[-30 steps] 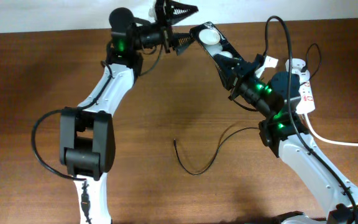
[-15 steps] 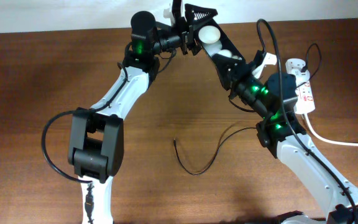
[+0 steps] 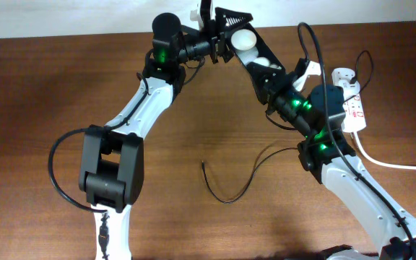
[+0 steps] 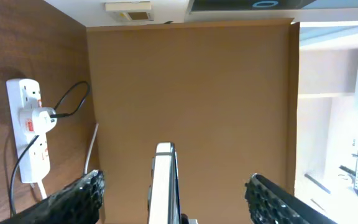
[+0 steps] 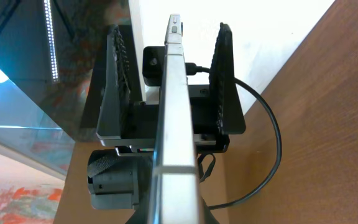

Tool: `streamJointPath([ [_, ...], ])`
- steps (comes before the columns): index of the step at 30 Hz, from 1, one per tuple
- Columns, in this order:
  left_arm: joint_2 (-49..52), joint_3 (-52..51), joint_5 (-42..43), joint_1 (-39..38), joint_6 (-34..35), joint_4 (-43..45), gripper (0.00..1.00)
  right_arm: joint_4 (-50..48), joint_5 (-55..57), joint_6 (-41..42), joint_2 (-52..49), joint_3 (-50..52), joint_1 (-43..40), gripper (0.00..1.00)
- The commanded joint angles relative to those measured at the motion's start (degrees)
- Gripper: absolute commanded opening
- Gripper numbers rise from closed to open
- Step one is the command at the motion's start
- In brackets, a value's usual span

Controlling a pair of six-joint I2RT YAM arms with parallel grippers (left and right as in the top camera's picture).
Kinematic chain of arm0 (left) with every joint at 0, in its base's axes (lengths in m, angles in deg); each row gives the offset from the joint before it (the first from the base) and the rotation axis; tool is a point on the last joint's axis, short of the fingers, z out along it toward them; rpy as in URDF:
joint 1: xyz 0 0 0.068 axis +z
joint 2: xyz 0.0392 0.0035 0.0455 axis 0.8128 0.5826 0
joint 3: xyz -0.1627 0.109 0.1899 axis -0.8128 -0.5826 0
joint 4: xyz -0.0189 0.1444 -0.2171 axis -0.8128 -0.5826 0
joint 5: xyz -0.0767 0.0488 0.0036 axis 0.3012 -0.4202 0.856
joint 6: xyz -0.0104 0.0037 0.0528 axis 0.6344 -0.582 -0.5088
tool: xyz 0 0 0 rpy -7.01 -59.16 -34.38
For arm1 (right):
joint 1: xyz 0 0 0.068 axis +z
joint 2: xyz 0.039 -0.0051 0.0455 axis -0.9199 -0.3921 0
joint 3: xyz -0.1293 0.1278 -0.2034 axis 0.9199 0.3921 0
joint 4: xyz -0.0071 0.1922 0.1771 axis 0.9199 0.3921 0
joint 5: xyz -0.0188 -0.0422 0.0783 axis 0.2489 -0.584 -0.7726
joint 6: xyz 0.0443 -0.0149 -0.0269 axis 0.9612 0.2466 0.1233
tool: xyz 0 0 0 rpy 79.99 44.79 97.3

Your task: Plug charger to phone and switch on socket

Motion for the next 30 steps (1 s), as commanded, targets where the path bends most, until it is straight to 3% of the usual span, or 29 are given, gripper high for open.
streamJointPath([
  [1,0.2,0.4,0.2,-0.3,-1.1,0.1,0.76,-1.0,2.4,-1.0,1.3,-1.0,0.4,0.04],
  [15,0.2,0.4,-2.2,-2.2,-0.4,0.1,0.73,-1.0,7.0,-1.3,-0.1,-1.0,1.1,0.04],
  [20,0.2,0.4,-2.4,-2.9,-0.4,0.1,0.56,-1.0,7.2,-2.8,-0.1,-1.0,1.5,0.04],
  [22,0.2,0.4,-2.4,-2.9,-0.4,0.1,0.36,-1.0,7.2,-2.8,-0.1,-1.0,1.5,0.04],
  [25,0.2,0.4,-2.4,-2.9,-0.4,0.1,0.14,-1.0,7.2,-2.8,-0.1,-1.0,1.5,0.04],
  [28,0.2,0.4,-2.4,-2.9,-0.4,0.1,0.0,-1.0,7.2,-2.8,-0.1,-1.0,1.5,0.04],
  [30,0.2,0.4,-2.4,-2.9,-0.4,0.1,0.0,-1.0,7.2,-2.8,-0.1,-1.0,1.5,0.04],
])
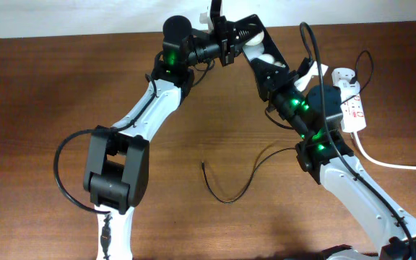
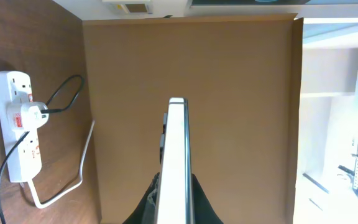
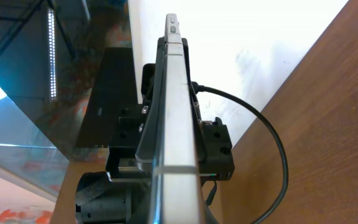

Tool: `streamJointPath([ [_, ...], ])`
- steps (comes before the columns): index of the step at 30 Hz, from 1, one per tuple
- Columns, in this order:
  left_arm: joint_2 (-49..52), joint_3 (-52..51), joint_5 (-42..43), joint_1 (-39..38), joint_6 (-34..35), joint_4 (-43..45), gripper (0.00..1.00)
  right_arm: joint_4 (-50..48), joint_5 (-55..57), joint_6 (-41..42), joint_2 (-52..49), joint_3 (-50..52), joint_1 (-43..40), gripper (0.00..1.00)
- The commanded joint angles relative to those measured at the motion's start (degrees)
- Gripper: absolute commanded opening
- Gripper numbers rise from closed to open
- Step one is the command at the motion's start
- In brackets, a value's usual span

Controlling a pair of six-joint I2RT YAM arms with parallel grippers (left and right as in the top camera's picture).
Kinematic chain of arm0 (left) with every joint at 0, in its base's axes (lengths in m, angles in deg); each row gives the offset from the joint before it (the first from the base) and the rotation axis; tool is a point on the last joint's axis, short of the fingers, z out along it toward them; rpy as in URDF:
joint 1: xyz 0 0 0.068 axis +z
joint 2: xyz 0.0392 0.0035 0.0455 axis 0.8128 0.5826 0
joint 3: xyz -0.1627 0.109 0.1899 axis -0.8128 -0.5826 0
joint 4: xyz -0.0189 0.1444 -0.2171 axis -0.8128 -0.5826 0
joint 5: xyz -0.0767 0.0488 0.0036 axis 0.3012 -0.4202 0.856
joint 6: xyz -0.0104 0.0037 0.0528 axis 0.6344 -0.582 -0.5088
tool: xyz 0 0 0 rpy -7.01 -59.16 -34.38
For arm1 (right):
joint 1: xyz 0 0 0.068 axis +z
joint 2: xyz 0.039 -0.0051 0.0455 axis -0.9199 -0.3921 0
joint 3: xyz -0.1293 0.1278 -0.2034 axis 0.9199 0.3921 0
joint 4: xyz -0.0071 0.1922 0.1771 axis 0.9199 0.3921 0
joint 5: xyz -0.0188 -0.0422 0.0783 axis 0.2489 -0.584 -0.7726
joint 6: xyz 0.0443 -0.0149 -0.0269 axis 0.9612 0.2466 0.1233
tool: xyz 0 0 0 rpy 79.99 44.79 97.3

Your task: Plug charger to phone and switch on socket

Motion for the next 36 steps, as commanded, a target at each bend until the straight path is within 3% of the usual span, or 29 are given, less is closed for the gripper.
streamJointPath([
  [1,0.2,0.4,-0.2,-0.2,-0.8,0.1,0.0,-0.6,0.5,-1.3,0.1,-1.0,0.5,0.04],
  [3,0.2,0.4,-0.2,-0.2,-0.8,0.1,0.0,-0.6,0.5,-1.3,0.1,-1.0,0.5,0.04],
  [4,0.2,0.4,-0.2,-0.2,-0.6,0.1,0.0,-0.6,0.5,-1.3,0.1,-1.0,0.5,0.14],
  [6,0.2,0.4,-0.2,-0.2,1.1,0.2,0.0,-0.2,0.5,-1.3,0.0,-1.0,0.5,0.59],
  [9,0.2,0.4,-0.2,0.0,1.1,0.2,0.0,2.1,0.5,-1.3,0.1,-0.9,0.5,0.99],
  [12,0.2,0.4,0.9,1.9,1.1,0.2,0.0,5.5,-0.1,-1.6,0.1,-0.9,0.5,0.99],
  [14,0.2,0.4,5.9,6.3,1.1,0.2,0.0,5.6,-0.6,-7.5,0.1,-0.9,0.4,0.99],
  [19,0.2,0.4,19.4,19.0,1.1,0.2,0.0,7.2,-2.0,-12.2,0.1,-0.9,-0.4,0.99],
  [21,0.2,0.4,24.6,21.2,1.0,0.2,0.0,14.8,-7.1,-24.3,0.1,-0.9,-0.3,0.98],
  [25,0.2,0.4,32.7,23.4,-2.4,0.2,0.0,29.1,-10.9,-39.2,0.1,-1.0,-0.3,0.99],
  [28,0.2,0.4,34.4,23.5,-3.7,0.2,0.0,39.8,-5.6,-49.7,0.1,-1.5,4.7,0.98],
  [32,0.2,0.4,34.4,25.5,-7.6,0.2,0.0,55.7,9.5,-56.9,0.1,-7.0,16.3,0.99],
  [36,0.2,0.4,35.8,28.2,-7.6,0.2,0.0,60.9,10.8,-55.8,0.1,-7.2,22.3,0.99],
])
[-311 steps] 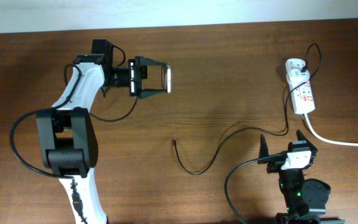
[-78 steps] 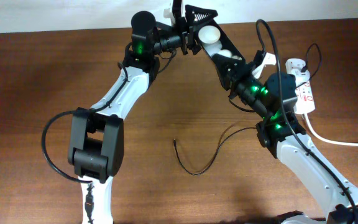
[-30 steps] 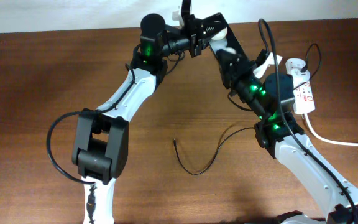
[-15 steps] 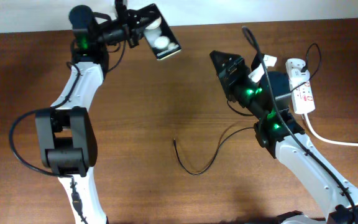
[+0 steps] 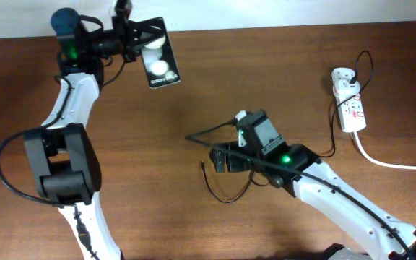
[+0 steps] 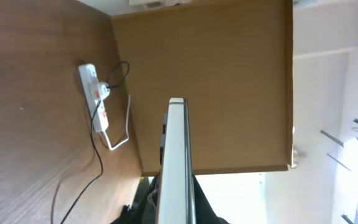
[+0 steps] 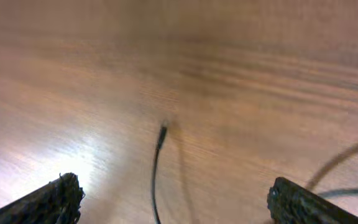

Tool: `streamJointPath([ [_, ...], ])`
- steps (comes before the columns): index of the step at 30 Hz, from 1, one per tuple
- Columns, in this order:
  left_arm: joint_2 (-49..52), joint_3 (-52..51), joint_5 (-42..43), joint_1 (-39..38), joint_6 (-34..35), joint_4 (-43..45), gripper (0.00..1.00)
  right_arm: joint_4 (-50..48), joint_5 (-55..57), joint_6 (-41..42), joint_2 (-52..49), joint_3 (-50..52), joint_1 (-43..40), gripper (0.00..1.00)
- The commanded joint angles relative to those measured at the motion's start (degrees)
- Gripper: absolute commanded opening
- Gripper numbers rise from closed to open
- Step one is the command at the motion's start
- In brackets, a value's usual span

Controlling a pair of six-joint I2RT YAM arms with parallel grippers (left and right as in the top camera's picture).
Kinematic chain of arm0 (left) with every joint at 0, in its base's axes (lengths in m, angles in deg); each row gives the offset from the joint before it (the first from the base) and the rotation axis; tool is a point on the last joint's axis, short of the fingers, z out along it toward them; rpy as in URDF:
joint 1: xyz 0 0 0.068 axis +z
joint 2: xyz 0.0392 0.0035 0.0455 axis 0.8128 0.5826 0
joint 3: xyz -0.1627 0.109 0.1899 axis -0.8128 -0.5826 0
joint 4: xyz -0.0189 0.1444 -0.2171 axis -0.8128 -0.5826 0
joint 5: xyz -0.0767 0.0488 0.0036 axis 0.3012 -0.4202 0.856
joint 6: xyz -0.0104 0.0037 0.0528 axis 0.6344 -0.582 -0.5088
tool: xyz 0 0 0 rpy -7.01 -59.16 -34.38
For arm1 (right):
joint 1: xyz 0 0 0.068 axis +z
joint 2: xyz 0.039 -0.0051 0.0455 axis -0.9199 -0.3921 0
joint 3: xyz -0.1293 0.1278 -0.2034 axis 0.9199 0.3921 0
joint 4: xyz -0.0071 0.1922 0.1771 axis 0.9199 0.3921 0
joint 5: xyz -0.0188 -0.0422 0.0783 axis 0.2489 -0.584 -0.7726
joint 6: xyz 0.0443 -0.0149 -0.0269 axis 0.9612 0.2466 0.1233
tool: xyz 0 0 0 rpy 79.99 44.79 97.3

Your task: Plug charger to phone and switch on socket

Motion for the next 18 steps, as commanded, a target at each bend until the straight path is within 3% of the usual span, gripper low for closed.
streamJointPath([
  [1,0.0,0.5,2.1,1.6,-1.2,0.2,0.0,1.1,-0.9,0.6,0.1,-1.1,2.2,0.99],
  [3,0.0,0.5,1.9,1.8,-1.2,0.2,0.0,1.7,-1.5,-2.6,0.1,-1.1,2.4,0.99],
  [10,0.0,0.5,1.8,3.4,-1.2,0.2,0.0,2.4,4.0,0.2,-8.0,-2.4,8.5,0.99],
  [18,0.0,0.5,1.8,3.4,-1.2,0.2,0.0,12.3,7.8,-1.8,-22.5,-17.9,10.3,0.99],
])
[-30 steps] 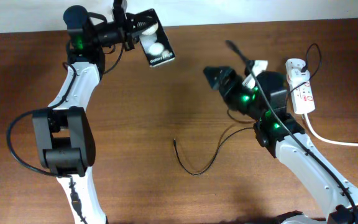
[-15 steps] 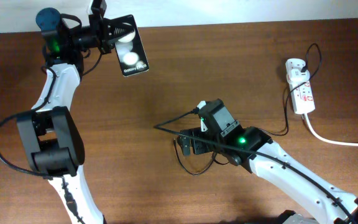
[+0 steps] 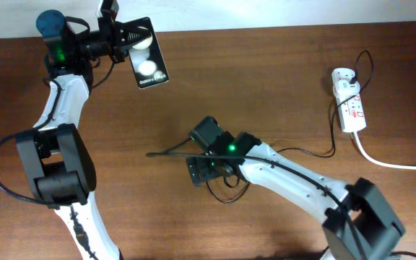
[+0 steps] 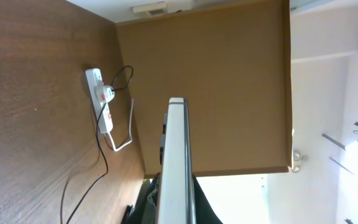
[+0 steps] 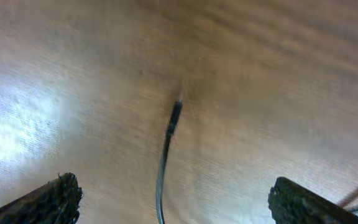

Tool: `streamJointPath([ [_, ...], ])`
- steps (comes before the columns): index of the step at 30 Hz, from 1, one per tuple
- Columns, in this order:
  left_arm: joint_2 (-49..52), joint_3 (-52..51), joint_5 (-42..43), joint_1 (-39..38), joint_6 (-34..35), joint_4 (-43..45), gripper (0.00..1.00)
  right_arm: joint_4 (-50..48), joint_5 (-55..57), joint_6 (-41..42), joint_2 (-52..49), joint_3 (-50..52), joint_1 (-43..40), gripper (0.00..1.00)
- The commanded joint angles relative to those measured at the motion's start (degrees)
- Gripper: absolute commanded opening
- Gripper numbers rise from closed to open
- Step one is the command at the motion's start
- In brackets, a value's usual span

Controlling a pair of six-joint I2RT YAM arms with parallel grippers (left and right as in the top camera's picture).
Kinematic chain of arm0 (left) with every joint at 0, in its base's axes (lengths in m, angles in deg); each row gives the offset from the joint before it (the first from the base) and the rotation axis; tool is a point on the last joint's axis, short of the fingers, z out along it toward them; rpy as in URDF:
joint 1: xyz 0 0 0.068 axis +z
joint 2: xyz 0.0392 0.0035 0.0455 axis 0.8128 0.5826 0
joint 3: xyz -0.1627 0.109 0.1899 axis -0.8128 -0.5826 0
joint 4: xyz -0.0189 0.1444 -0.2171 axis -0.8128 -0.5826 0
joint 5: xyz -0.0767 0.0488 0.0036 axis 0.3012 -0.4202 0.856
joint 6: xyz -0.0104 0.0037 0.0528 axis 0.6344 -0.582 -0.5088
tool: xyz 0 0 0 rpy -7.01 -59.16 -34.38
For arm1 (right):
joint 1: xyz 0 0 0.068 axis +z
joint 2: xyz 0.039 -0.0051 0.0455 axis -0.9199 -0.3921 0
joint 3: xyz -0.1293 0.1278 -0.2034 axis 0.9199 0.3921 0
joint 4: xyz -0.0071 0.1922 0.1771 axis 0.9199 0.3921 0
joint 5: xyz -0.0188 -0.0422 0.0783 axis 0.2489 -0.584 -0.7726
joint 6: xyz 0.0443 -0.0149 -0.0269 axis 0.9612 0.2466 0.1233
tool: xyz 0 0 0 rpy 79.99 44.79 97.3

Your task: Plug charger to phone and switch on socket

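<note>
The phone (image 3: 144,63), its dark back up, is lifted off the table at the back left, with my left gripper (image 3: 123,40) shut on it. The left wrist view shows the phone (image 4: 176,155) edge-on between the jaws. The black charger cable (image 3: 231,196) lies mid-table. Its free end (image 5: 175,115) points away, just ahead of my right gripper (image 5: 174,202), which is open low over the table with its fingers (image 5: 56,198) wide on either side of the cable. From overhead, the right gripper (image 3: 202,170) hides the cable's end.
A white power strip (image 3: 351,108) lies at the far right with a white plug (image 3: 344,76) in it, and a white lead runs off the right edge. The power strip (image 4: 102,102) also appears in the left wrist view. Brown wooden table (image 3: 280,65) all round.
My right gripper has moved a little left and now straddles the cable's free end. The left gripper has carried the phone slightly further left.
Both grippers met at the back middle, the right holding the phone and the left open round it. Then the left was shut on the phone too. Later the left held the phone alone at the back left and the right was open near the cable, where it now is.
</note>
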Motion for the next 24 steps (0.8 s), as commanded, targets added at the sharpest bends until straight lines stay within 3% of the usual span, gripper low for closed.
streamJointPath([
  [1,0.0,0.5,0.2,0.4,-0.9,0.2,0.0,1.1,1.3,-0.2,-2.6,-2.1,0.4,1.0],
  [5,0.0,0.5,-0.3,0.4,-0.9,0.2,0.0,6.7,1.3,0.0,-7.2,-7.4,0.4,0.97],
  [24,0.0,0.5,-1.0,0.3,-0.9,0.2,0.0,6.7,1.3,-0.7,-14.8,-7.7,0.5,0.75],
])
